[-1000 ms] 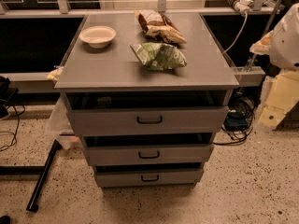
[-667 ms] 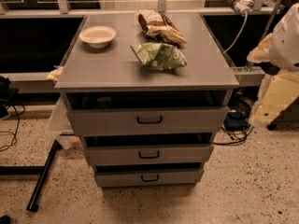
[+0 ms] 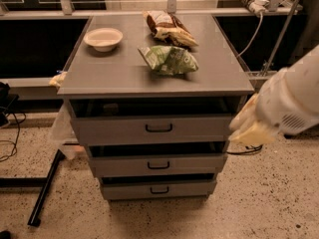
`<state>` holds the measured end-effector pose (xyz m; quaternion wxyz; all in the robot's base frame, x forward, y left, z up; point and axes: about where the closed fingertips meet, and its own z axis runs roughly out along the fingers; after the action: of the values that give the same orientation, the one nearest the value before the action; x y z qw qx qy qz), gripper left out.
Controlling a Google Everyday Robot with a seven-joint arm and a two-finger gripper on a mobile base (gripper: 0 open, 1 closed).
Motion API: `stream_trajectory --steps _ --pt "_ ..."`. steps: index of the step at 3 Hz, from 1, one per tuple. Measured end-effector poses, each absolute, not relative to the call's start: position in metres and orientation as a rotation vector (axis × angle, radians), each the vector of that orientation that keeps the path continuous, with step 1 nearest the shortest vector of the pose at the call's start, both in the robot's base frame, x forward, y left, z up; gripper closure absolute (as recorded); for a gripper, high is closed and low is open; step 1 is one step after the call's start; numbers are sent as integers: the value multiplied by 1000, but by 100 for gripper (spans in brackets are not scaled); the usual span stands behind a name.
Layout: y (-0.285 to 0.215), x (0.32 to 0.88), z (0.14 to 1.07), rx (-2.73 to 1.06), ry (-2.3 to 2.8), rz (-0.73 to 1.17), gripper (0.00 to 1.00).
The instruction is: Open bottom drawer
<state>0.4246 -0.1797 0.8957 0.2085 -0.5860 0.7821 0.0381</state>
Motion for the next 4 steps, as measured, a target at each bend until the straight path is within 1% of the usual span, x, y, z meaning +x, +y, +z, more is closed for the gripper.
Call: stream_trajectory --steps 1,2,3,4 --pt "-136 420 800 -1650 2141 306 88" --pt "-97 411 692 -1680 2135 474 100" --pt "-92 416 654 -1624 2147 523 100" --pt "-92 417 655 -1623 2145 522 100"
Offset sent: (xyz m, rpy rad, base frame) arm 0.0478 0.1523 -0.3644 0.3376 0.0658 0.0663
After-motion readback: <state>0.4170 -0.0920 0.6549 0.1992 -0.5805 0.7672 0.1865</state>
